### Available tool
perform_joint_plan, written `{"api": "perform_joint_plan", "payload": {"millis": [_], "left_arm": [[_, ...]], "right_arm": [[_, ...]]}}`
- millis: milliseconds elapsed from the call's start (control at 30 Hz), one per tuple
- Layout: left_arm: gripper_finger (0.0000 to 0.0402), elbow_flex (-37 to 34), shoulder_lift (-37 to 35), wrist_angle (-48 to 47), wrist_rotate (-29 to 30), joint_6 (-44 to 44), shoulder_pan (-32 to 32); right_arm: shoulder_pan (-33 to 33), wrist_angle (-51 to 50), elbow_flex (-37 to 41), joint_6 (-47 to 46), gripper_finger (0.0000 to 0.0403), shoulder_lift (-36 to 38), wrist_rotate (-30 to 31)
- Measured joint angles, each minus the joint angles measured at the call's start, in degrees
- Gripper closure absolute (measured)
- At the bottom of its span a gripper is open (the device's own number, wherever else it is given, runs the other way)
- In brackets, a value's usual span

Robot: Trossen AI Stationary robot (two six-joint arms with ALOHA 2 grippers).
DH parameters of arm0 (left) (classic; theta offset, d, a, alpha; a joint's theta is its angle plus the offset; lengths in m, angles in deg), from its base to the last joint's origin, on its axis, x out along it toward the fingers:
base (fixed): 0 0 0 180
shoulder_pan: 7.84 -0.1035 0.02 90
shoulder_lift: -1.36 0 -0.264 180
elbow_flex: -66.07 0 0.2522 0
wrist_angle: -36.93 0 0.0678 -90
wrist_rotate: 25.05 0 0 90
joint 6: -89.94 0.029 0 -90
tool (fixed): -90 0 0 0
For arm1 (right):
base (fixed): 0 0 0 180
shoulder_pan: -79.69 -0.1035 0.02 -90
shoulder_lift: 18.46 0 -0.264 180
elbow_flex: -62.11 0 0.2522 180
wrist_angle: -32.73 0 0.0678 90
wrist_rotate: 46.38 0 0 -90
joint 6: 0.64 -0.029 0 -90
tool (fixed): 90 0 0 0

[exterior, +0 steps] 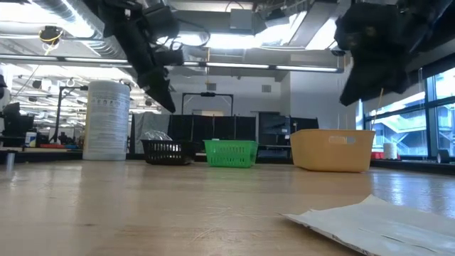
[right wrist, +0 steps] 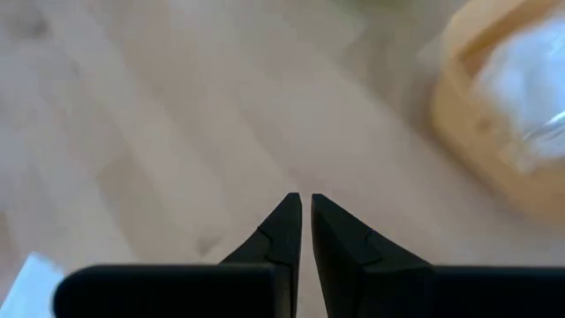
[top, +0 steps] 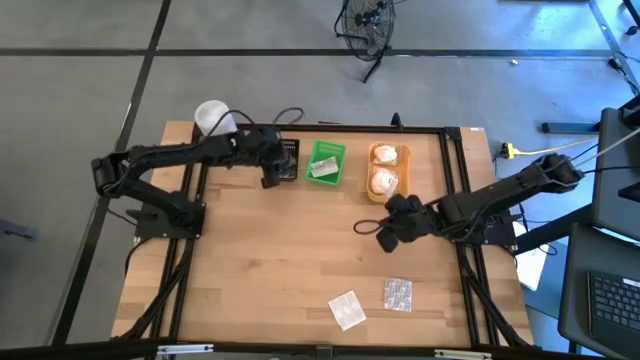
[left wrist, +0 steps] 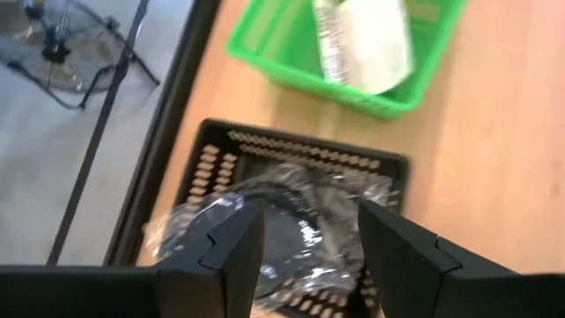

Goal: Pick & Place Travel size toiletries
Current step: Put the white bandage pack into the green bin

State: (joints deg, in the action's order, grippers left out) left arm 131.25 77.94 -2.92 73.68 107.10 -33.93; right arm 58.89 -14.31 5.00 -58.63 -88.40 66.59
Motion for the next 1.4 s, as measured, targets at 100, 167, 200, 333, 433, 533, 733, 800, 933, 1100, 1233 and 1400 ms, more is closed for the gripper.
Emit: {"api": "perform_joint_plan", "payload": {"millis": [100, 167, 200, 333, 433, 533, 733, 800, 933, 1100, 1233, 1400], "left_arm": [[0.0223, 0.0, 0.0, 0.0, 1.5, -0.1, 3.7], [0.0224, 0.0, 0.0, 0.0, 2.1, -0.8, 6.2], [0.0224, 0.0, 0.0, -0.1, 2.1, -1.2, 7.4], [0.0224, -0.3, 0.0, -0.3, 2.0, -1.5, 12.1], [0.0225, -0.8, 0.0, -0.7, 1.9, -2.6, 15.2], [0.0226, -2.1, 0.0, -0.2, 1.6, -4.5, 18.6], [0.0228, -4.7, 0.0, 3.2, 2.2, -6.7, 25.8], [0.0228, -4.7, 0.0, 3.8, 2.3, -8.0, 28.1], [0.0229, -4.7, 0.0, 4.1, 2.6, -8.9, 32.0], [0.0228, -4.7, 0.0, 4.0, 6.0, -9.0, 35.0], [0.0227, -4.7, 0.0, 4.0, 7.9, -9.1, 35.8], [0.0227, -4.7, 0.0, 4.0, 8.4, -9.1, 35.5]], "right_arm": [[-3.2, 0.0, 0.0, -3.9, 0.0372, -1.4, -1.6], [-5.4, -0.2, 0.0, -6.9, 0.0372, -2.4, -1.7], [-6.5, -0.2, 0.0, -8.7, 0.0372, -2.8, -1.8], [-10.8, -0.2, 0.0, -14.8, 0.0372, -4.8, -4.9], [-13.7, -0.2, 0.0, -16.9, 0.0372, -6.3, -7.6], [-16.7, -0.2, 0.0, -18.3, 0.0372, -7.9, -9.3], [-21.0, -0.2, 0.0, -19.3, 0.0372, -11.3, -15.2], [-21.7, -0.2, 0.0, -19.2, 0.0372, -12.2, -17.1], [-22.6, -0.4, 0.0, -17.1, 0.0368, -14.0, -19.6], [-23.2, -0.6, 0.0, -17.0, 0.0331, -16.5, -20.5], [-23.2, -0.5, 0.0, -16.7, 0.0273, -17.7, -21.9], [-24.0, 0.1, 0.0, -11.0, 0.0203, -19.3, -18.2]]}}
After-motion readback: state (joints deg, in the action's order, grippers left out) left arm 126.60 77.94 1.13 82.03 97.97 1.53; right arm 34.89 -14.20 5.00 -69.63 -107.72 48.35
